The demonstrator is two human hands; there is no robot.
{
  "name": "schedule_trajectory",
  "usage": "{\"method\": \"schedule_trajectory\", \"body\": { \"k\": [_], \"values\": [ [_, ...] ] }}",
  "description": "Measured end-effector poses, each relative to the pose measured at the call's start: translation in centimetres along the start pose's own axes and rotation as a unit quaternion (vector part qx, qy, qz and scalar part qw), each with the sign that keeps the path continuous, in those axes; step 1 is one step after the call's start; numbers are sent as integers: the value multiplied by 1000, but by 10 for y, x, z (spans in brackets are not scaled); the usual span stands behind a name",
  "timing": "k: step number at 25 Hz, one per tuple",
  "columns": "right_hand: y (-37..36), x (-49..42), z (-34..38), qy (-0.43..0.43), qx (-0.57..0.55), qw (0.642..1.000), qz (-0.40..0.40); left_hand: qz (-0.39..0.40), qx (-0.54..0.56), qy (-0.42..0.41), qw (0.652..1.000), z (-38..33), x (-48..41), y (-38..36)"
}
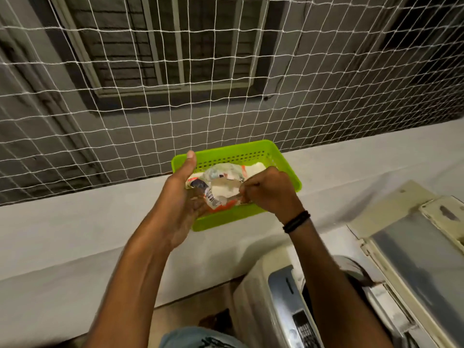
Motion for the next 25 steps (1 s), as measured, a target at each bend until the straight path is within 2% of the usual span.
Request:
{"method": "schedule_trajectory", "body": {
  "k": [3, 5, 9, 12, 16, 20, 25],
  "values": [
    [-10, -11, -7, -77, -55, 992, 82, 32, -15, 19, 999, 0, -1, -3],
    [-10, -11, -10, -100, -96, 985, 102, 34, -24, 30, 999, 0, -3, 0],
    [3, -3, -24, -82, -162, 982, 54, 34, -46, 33, 998, 1, -6, 4],
    [6, 6, -37, -86, -296, 951, 32, 40, -44, 34, 998, 0, -6, 6],
    [6, 20, -59, -120, -402, 908, 16, 5, -37, 25, 999, -5, -5, 12],
    [2, 30, -72, -148, -457, 877, 21, -16, -28, 5, 999, -10, -2, 8],
    [2, 46, -89, -155, -481, 863, 16, -23, -24, -44, 998, -18, 7, -4]
  ]
}}
Point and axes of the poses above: each hand's wrist, its own x-axis away from the middle knuckle, its own y-axis out of the back of the hand, z = x × y, the point moved 8 cm from there along -x, towards the middle knuckle, and after that the axes turned 4 degrees about x, right-handed, at the moved point
